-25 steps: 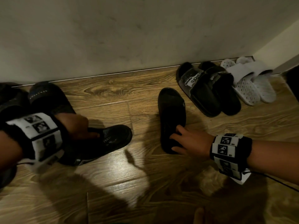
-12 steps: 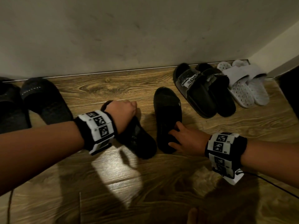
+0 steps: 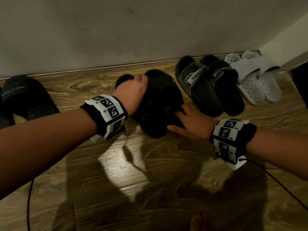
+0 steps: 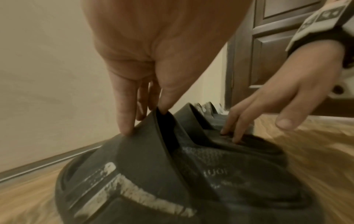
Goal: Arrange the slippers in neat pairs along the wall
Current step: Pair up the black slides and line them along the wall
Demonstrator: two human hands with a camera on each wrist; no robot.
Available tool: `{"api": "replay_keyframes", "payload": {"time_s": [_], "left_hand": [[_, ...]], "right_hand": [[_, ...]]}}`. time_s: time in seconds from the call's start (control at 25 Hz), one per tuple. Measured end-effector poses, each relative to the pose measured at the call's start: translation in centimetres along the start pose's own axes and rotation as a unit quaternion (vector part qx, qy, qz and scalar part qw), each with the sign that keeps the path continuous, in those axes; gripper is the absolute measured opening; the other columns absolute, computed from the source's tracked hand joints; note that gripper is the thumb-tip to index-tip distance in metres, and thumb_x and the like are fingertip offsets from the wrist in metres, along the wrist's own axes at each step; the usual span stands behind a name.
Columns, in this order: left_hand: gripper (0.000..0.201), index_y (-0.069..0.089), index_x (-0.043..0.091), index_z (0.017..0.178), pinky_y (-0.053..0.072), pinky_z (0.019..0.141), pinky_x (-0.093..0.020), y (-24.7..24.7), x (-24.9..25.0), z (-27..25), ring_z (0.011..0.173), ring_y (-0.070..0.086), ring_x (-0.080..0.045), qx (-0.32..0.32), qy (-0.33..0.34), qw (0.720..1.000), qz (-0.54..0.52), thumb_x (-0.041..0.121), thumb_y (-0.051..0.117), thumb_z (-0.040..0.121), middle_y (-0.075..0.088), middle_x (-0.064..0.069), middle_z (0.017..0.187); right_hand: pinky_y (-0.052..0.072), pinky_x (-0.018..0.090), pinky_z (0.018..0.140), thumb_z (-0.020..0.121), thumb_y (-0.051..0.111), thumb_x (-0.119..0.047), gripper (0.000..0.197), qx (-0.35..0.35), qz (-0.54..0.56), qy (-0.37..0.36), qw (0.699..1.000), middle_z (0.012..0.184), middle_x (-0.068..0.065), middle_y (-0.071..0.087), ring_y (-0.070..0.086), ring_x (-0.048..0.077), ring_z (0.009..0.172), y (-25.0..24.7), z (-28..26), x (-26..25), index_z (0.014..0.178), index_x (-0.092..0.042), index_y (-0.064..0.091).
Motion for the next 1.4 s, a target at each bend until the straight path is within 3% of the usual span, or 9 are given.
{"api": "replay_keyframes", "payload": {"time_s": [0.16, 0.44, 0.68, 0.96, 1.08, 1.16, 1.24, 1.32, 1.4], "left_hand": [[0.052, 0.043, 0.001, 0.117, 0.033, 0.052, -0.033, 0.9, -2.8, -0.6, 0.08, 0.067, -0.04, -0.039, -0.063, 0.997, 0.028, 0.041, 0.058, 0.087, 0.066, -0.022, 0.099], [0.036, 0.038, -0.002, 0.118, 0.044, 0.057, -0.04, 2.3, -2.8, 0.1, 0.08, 0.065, -0.041, -0.032, -0.021, 0.995, -0.087, 0.019, 0.053, 0.092, 0.066, -0.025, 0.096], [0.032, 0.037, 0.0, 0.119, 0.053, 0.062, -0.046, 2.3, -2.4, 0.4, 0.078, 0.065, -0.041, -0.057, -0.028, 0.997, -0.034, 0.007, 0.051, 0.091, 0.064, -0.024, 0.097], [0.063, -0.004, -0.008, 0.148, 0.045, 0.09, -0.045, 3.9, 0.6, -6.5, 0.11, 0.056, -0.038, -0.091, -0.022, 0.985, 0.142, 0.016, 0.025, 0.098, 0.049, -0.026, 0.129], [0.063, 0.024, -0.007, 0.144, 0.045, 0.088, -0.041, 5.4, 2.5, -11.2, 0.104, 0.058, -0.034, -0.169, 0.027, 0.975, 0.139, 0.024, 0.011, 0.09, 0.054, -0.022, 0.123], [0.035, 0.055, 0.015, 0.103, 0.051, 0.079, -0.038, 5.7, 2.8, -13.5, 0.094, 0.064, -0.031, -0.225, 0.053, 0.97, 0.073, 0.027, 0.024, 0.091, 0.064, -0.011, 0.111], [0.022, 0.04, 0.025, 0.07, 0.052, 0.074, -0.034, 6.1, 1.4, -15.1, 0.091, 0.066, -0.028, -0.28, 0.03, 0.959, 0.028, 0.029, 0.039, 0.092, 0.068, -0.003, 0.105], [0.023, 0.048, 0.026, 0.075, 0.047, 0.075, -0.031, 7.0, -0.4, -16.6, 0.101, 0.065, -0.026, -0.329, -0.007, 0.943, 0.056, 0.028, 0.038, 0.095, 0.067, -0.001, 0.114], [0.026, 0.059, 0.022, 0.109, 0.044, 0.082, -0.03, 7.1, -2.1, -18.1, 0.11, 0.062, -0.023, -0.355, -0.057, 0.931, 0.061, 0.029, 0.037, 0.097, 0.064, 0.0, 0.124]], "right_hand": [[0.034, 0.052, 0.111, 0.077, 0.015, -0.08, 0.092, 0.011, -0.03, -0.01, 0.999, 0.154, 0.017, 0.02, 0.035, 0.042, 0.135, -0.4, 0.7, 0.6, 0.144, -0.018, 0.029], [0.028, 0.052, 0.115, 0.088, 0.03, -0.071, 0.083, 0.025, -0.001, 0.002, 1.0, 0.158, 0.02, 0.009, 0.026, 0.043, 0.14, 0.4, 1.3, 1.1, 0.147, -0.014, 0.022], [0.031, 0.05, 0.112, 0.088, 0.029, -0.07, 0.078, 0.022, 0.007, 0.006, 1.0, 0.158, 0.016, 0.011, 0.029, 0.04, 0.139, 0.0, 1.6, 0.9, 0.146, -0.018, 0.023], [0.042, 0.044, 0.097, 0.092, 0.027, -0.062, 0.065, 0.083, -0.108, -0.036, 0.99, 0.13, 0.014, 0.047, 0.046, 0.032, 0.116, -0.3, -1.6, -2.3, 0.132, -0.014, 0.044], [0.042, 0.04, 0.092, 0.094, 0.026, -0.06, 0.062, 0.068, -0.131, -0.086, 0.985, 0.124, 0.011, 0.05, 0.046, 0.028, 0.11, 0.9, -3.1, -4.3, 0.131, -0.015, 0.045], [0.041, 0.039, 0.092, 0.094, 0.027, -0.06, 0.061, 0.062, -0.126, -0.102, 0.985, 0.123, 0.01, 0.051, 0.047, 0.027, 0.111, 1.2, -3.5, -5.2, 0.131, -0.015, 0.046], [0.041, 0.038, 0.092, 0.094, 0.027, -0.061, 0.062, 0.061, -0.121, -0.117, 0.984, 0.122, 0.008, 0.052, 0.047, 0.025, 0.11, 1.0, -3.8, -6.0, 0.13, -0.015, 0.046], [0.04, 0.038, 0.091, 0.094, 0.027, -0.062, 0.061, 0.058, -0.128, -0.132, 0.981, 0.121, 0.008, 0.052, 0.046, 0.025, 0.11, 0.5, -4.0, -6.8, 0.13, -0.016, 0.046], [0.04, 0.038, 0.092, 0.094, 0.029, -0.061, 0.06, 0.044, -0.12, -0.145, 0.981, 0.123, 0.007, 0.052, 0.045, 0.025, 0.111, -0.4, -4.1, -7.7, 0.132, -0.018, 0.045]]}}
Point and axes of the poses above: each hand's wrist, its own z-axis towards the middle knuckle, its own y-axis out of the palm, x = y × z, the point moved 8 cm from there along z, towards the middle knuckle
